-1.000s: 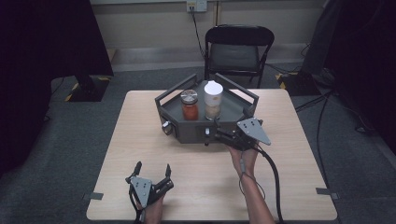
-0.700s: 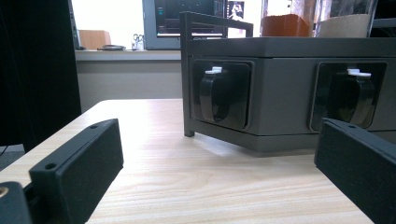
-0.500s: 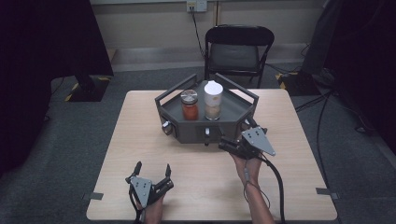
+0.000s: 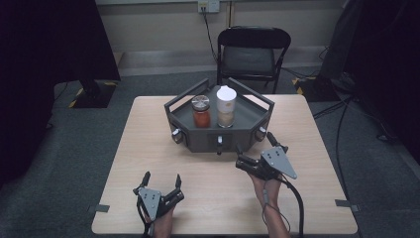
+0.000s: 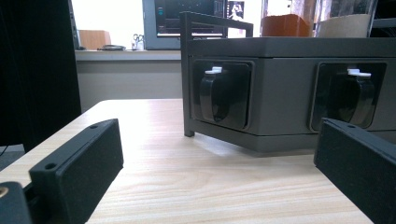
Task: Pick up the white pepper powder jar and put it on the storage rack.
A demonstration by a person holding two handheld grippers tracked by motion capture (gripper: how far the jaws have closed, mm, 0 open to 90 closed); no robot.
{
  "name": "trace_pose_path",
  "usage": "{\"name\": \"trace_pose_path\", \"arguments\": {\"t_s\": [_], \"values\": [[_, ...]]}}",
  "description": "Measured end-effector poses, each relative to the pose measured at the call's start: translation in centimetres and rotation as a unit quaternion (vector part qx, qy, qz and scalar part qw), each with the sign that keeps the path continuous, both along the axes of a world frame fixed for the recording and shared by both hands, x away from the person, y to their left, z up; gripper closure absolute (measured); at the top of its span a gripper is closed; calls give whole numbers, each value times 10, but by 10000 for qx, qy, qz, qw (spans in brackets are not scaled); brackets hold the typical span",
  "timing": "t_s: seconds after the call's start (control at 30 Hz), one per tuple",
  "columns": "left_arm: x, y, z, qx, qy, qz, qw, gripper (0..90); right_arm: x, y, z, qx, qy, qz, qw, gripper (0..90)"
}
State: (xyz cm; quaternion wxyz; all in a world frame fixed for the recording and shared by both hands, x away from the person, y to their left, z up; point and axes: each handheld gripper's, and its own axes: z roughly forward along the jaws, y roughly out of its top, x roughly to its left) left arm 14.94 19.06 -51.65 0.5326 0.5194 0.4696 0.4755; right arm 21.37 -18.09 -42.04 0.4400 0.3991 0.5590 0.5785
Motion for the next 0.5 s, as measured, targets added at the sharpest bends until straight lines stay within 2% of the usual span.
{"name": "trace_pose_path", "arguments": {"t_s": [0.5], "values": [[0, 0, 0, 0, 1, 1, 10000, 8, -20, -4, -18, -95, -28, -173, 9998, 0]]}}
